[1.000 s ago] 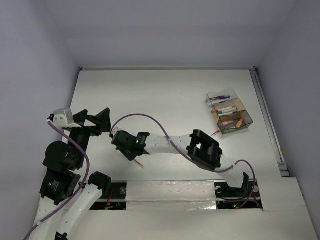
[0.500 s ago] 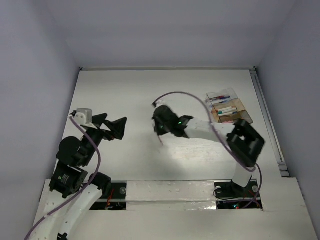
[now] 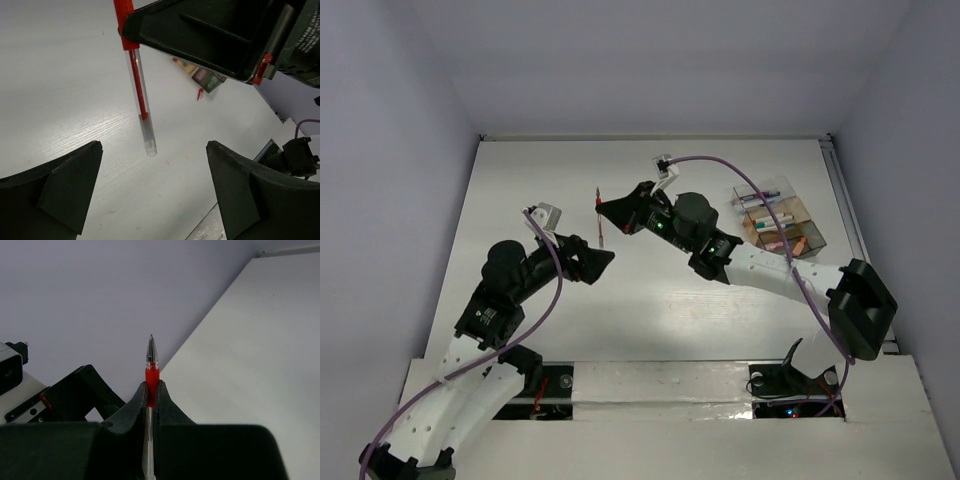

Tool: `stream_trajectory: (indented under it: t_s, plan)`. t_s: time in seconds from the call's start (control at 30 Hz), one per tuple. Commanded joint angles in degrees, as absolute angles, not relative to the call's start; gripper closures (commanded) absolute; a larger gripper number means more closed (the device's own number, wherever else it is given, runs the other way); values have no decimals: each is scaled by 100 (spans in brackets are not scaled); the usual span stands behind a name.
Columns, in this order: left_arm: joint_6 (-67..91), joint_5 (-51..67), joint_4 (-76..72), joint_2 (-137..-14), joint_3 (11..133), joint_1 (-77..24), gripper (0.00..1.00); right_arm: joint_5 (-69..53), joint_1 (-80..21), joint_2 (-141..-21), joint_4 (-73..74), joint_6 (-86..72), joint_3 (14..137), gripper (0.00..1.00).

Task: Sort the stationery into containers
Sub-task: Pick up the pen from the center of the board.

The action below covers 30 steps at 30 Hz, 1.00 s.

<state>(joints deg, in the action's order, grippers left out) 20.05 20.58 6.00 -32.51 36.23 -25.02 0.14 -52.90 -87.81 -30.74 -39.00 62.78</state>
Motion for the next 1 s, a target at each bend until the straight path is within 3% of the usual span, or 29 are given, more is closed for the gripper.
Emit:
stream_trajectory:
  t_s: [0.0, 0.33, 0.6, 0.7, 0.73, 0.77, 0.9, 0.97]
  plan:
    - [2039, 2285, 106, -3199, 3683, -2496, 18, -474, -5256, -8859, -3797, -4183, 6223, 100]
    - [2057, 2250, 44, -3296, 3700, -2496, 49, -835, -5256, -8912, -3990, -4315, 6117, 100]
    - [2048, 2206, 35, -3349, 3718, -2443, 51, -1195, -5256, -8982, -4219, -4333, 6144, 100]
    - [2048, 2206, 35, -3366, 3718, -2443, 73, -1336, -5256, -9000, -4297, -4351, 6153, 100]
    - [2039, 2197, 53, -3384, 3744, -2443, 96, -1353, -5256, -9000, -4298, -4342, 6161, 100]
    - [2013, 2128, 88, -3366, 3762, -2443, 100, -1327, -5256, -9000, -4289, -4333, 6152, 100]
    - [1960, 2013, 123, -3217, 3762, -2391, 100, -1222, -5256, -8886, -4210, -4245, 6056, 100]
    - [1925, 1978, 176, -3147, 3770, -2391, 100, -1187, -5204, -8763, -3921, -4061, 6082, 85]
